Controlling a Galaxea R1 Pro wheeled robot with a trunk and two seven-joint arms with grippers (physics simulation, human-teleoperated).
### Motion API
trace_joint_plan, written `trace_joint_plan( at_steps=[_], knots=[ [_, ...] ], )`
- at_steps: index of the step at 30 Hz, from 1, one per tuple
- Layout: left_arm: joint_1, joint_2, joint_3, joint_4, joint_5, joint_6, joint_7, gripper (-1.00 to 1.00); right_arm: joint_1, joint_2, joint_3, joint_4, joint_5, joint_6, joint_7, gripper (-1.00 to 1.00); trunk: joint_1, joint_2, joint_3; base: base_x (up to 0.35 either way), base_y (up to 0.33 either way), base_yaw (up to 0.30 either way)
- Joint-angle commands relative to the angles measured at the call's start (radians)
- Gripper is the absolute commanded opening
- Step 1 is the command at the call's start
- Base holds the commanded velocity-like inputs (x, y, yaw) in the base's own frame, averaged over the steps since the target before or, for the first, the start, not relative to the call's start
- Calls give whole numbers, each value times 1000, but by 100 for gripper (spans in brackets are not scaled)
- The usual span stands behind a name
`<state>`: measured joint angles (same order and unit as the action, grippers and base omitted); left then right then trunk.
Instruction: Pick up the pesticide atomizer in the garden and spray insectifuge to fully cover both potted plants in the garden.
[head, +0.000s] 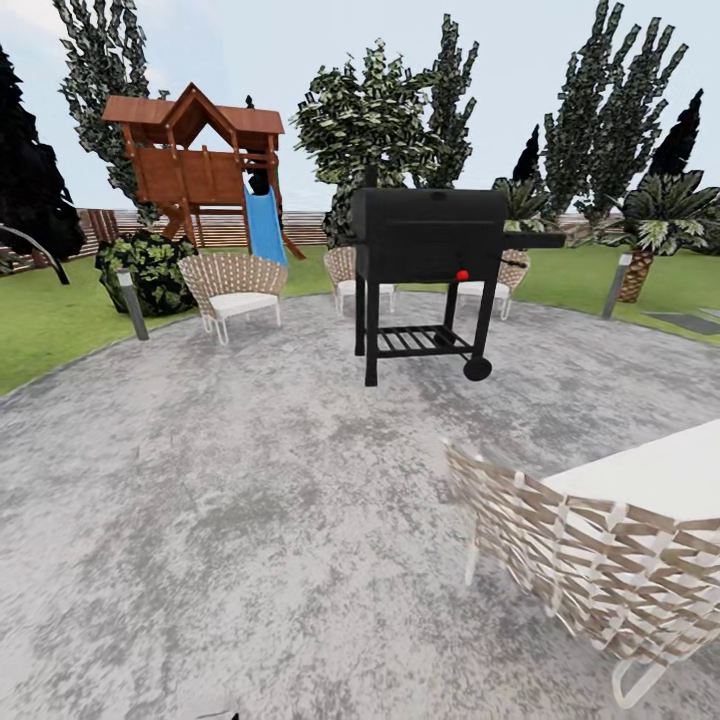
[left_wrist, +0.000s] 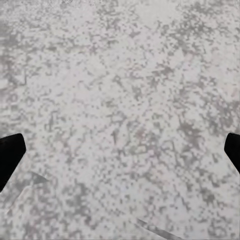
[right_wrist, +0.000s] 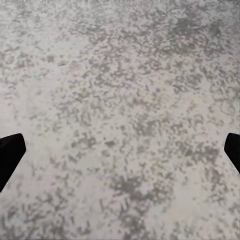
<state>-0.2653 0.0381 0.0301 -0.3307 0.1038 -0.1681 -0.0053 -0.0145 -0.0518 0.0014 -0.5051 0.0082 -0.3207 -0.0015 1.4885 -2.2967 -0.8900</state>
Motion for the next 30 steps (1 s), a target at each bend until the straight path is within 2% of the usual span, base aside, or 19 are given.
trace_joint_plan(
  at_steps=[1,18,30],
  knots=[
    [0,0,-2,1,10,-3,-1,100,-1,0,0,0,1,-3,0,100,0,0,-1,304,159,0],
    [0,0,-1,1,10,-3,11,100,-1,0,0,-1,1,-4,-1,100,0,0,-1,306,172,0],
    [0,3,-2,10,8,-2,10,100,-1,0,-4,-3,1,-4,-2,100,0,0,-1,162,270,0]
  ],
)
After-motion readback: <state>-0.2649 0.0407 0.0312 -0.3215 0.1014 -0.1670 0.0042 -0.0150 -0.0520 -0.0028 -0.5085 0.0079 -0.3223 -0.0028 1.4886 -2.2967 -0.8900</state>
